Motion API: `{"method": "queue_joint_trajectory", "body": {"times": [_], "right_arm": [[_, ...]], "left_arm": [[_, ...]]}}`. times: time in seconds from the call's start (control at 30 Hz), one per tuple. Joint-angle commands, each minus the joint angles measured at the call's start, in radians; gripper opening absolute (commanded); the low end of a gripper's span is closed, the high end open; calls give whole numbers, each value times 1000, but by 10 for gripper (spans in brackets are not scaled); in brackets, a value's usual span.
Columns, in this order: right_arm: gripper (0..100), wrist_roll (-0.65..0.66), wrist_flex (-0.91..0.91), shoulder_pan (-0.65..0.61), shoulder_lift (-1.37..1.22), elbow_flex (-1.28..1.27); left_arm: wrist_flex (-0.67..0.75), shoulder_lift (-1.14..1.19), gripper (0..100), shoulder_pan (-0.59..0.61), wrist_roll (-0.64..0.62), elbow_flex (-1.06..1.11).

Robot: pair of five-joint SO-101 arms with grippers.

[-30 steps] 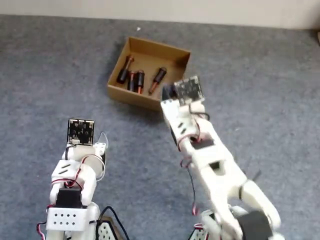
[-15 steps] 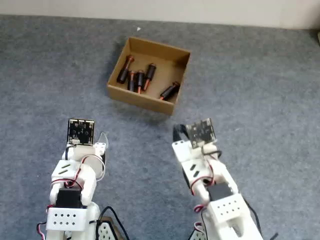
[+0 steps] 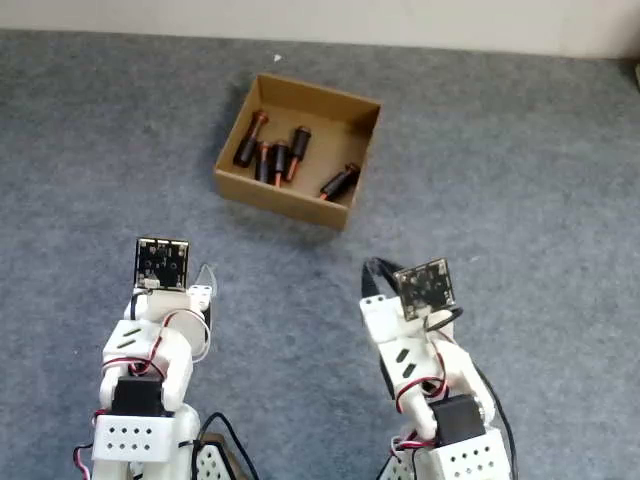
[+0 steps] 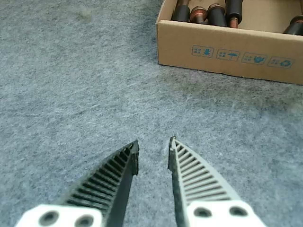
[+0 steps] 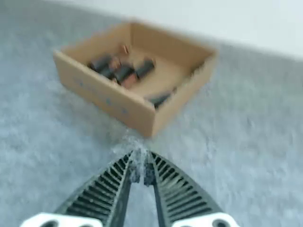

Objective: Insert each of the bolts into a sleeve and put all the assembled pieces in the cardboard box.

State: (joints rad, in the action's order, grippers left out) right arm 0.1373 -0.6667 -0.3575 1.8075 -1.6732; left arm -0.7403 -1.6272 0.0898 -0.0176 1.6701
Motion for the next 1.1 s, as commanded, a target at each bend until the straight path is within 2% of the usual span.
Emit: {"method": "queue_joint_trajectory", "body": {"times": [0.0,0.3,0.53,0.7,1.07], "right_arm": [[5,3,-94,35,-4,-122],[5,8,-334,48,-7,-122],[5,9,-555,48,-7,-120],[5,8,-558,120,-7,-120],[5,9,-558,154,-7,-120]], "left_arm": [[28,-8,119,2,17,16],[12,-2,119,2,17,36],[-213,-7,119,10,17,36],[-311,-7,119,10,17,36],[-315,-7,119,10,15,35]]}}
